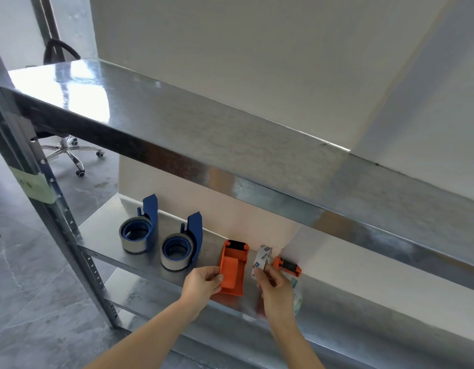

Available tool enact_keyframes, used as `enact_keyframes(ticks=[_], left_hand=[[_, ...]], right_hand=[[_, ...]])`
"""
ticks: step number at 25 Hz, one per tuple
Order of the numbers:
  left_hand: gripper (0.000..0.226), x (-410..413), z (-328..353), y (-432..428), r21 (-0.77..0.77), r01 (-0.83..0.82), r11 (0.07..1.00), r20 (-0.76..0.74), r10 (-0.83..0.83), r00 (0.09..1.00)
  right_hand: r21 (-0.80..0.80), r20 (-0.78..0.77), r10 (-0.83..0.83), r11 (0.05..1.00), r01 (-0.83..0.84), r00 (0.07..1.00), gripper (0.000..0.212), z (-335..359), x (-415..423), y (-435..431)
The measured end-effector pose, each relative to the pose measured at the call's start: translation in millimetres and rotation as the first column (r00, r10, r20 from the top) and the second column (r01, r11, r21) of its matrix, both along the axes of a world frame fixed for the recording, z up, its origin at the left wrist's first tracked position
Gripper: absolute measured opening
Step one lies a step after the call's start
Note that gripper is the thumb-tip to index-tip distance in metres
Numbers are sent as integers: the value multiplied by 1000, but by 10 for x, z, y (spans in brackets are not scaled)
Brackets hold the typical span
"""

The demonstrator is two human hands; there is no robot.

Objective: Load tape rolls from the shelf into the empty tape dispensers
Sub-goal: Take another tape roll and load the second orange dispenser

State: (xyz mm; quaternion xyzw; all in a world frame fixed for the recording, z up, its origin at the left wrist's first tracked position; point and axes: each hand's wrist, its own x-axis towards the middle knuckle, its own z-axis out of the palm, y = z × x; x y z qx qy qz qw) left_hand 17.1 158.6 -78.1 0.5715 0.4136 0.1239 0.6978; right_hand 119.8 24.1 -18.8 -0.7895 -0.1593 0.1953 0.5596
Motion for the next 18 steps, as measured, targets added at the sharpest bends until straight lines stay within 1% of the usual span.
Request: enact_keyframes(ticks=[3,6,10,12,13,15,16,18], left_hand=[[22,-25,-61,4,57,63,996,-30,-62,998],[24,-38,-38,3,123,106,987,-89,-96,991],[34,-61,88,-14,188,131,973,-154,-103,983],[39,-90,191,-62,266,111,958,-183,-63,981],[41,-110,259,-87,331,101,938,-196,-36,980],[44,-123,436,-151,493,110,863,-204,-8,979],[44,-112,533,-191,555,129,822,-195,-22,980],[41,-26,742,-305,605,195,772,-172,-112,979]], right_hand=[[32,-21,-19,999,19,1000,17,71,11,-69],[56,-38,-21,998,23,999,9,149,7,-139],[77,-25,-42,996,44,999,16,279,-25,-281],[68,-10,-61,996,62,998,14,343,-31,-388],[63,-4,-71,995,72,997,12,377,-28,-448],[70,-1,-93,993,92,996,11,470,-3,-595],[85,-9,-104,991,104,995,11,519,17,-679],[97,7,-129,987,128,992,11,616,70,-892]])
